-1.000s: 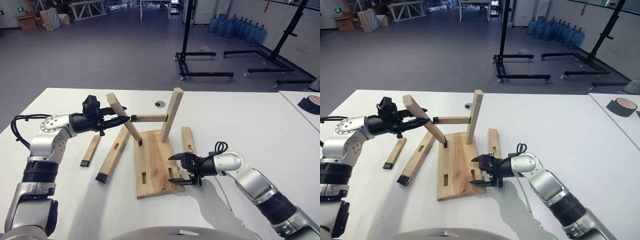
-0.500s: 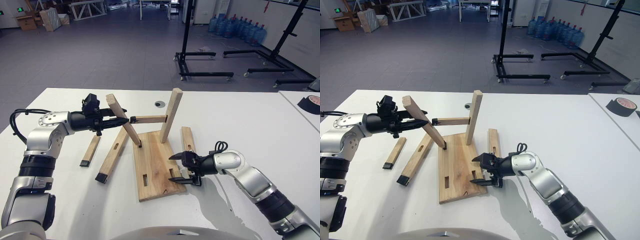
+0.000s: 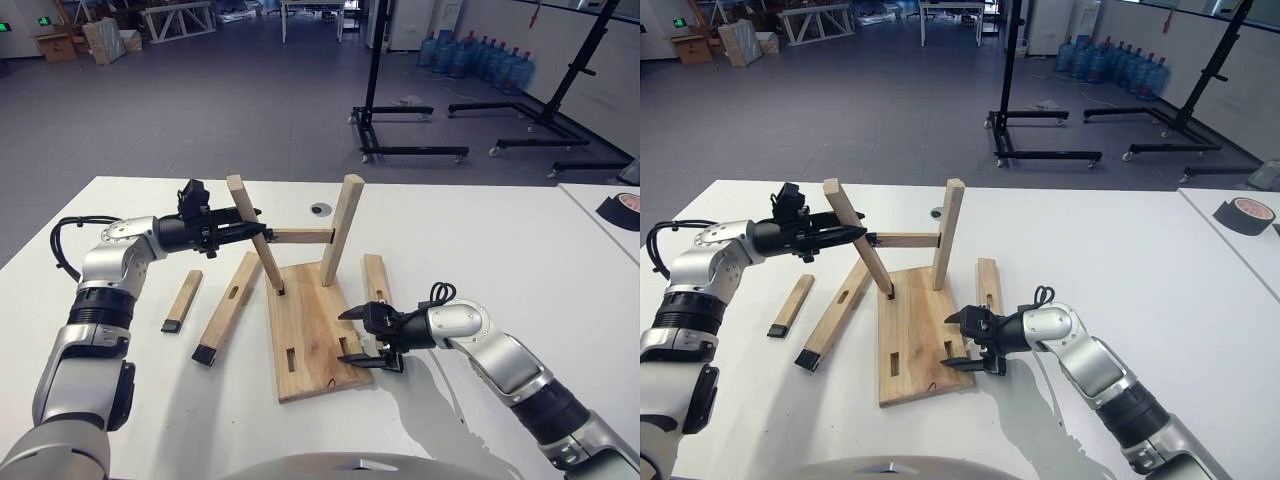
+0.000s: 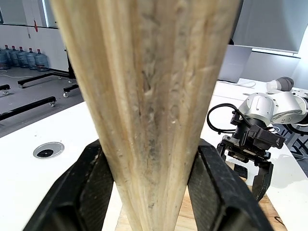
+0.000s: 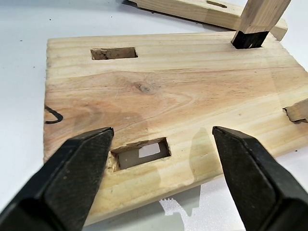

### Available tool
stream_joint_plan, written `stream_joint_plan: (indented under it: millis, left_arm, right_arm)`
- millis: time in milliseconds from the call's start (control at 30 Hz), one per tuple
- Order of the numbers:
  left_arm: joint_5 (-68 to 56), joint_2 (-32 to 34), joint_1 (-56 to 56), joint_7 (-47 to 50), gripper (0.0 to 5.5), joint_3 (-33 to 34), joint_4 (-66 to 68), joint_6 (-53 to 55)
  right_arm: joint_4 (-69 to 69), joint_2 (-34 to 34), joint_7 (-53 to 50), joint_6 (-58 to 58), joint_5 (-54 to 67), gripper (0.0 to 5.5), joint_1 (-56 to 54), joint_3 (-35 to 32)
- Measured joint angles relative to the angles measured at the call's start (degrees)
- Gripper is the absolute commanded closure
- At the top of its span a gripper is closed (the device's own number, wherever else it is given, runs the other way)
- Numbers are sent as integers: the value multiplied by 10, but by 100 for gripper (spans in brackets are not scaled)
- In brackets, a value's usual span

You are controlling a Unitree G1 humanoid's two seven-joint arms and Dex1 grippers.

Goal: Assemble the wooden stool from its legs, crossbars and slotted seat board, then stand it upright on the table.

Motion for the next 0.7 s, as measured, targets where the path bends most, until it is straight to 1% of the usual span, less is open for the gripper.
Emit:
stream_joint_plan:
  millis: [133, 333, 567, 633, 700]
  left_arm:
    - [0, 1, 6, -1, 348, -7, -2, -16]
    - [-2, 14, 43, 7, 348, -21, -62, -39]
    - [-6, 6, 45, 23, 348, -29, -66, -49]
    - [-9, 1, 45, 31, 348, -34, -69, -49]
    - [-10, -6, 45, 40, 348, -39, -75, -49]
  right_arm:
    - [-1, 0, 1, 0, 0, 171, 0, -1]
    - [-2, -1, 2, -1, 0, 171, 1, -4]
    - [-3, 1, 1, -1, 0, 171, 1, -8]
    - [-7, 8, -3, 15, 17, 171, 2, -15]
    - [-28, 26, -12, 34, 63, 171, 4, -52]
